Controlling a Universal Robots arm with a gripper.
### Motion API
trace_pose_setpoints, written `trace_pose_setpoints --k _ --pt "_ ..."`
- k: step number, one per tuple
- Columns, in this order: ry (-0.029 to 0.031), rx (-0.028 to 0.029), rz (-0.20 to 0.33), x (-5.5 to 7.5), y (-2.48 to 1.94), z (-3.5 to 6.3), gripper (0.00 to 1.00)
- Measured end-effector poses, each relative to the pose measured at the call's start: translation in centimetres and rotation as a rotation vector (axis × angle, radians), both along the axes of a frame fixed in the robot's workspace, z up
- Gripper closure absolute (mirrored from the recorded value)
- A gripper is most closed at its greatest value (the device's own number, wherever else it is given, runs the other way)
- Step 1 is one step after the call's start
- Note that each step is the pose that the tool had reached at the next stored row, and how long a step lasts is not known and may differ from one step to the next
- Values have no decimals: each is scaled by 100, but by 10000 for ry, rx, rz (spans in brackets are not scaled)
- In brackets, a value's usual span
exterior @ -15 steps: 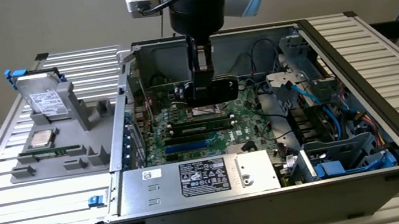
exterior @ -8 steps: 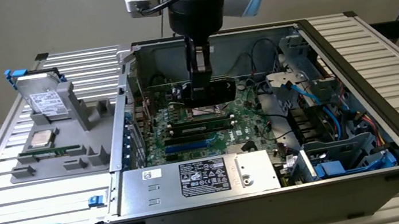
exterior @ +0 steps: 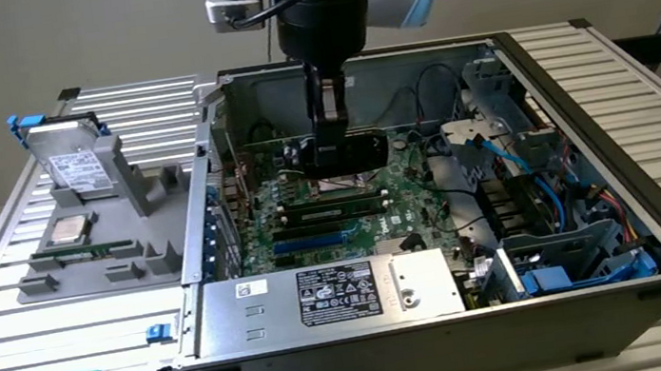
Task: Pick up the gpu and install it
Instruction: 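Insert the gpu into the slot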
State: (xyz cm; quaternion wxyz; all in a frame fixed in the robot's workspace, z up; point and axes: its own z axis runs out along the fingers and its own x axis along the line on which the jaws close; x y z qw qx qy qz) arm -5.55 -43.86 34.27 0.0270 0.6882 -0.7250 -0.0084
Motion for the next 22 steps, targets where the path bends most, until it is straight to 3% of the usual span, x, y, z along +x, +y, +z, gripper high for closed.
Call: trace_pose_setpoints --k 3,7,9,15,22 --pt "1 37 -1 -10 0 -53 72" --pt "9 220 0 -19 -13 -100 72" --pt "23 278 -1 -23 -41 -126 72" --pt "70 283 -2 -43 -106 -235 72" --pt "126 284 -2 -79 -147 -362 72"
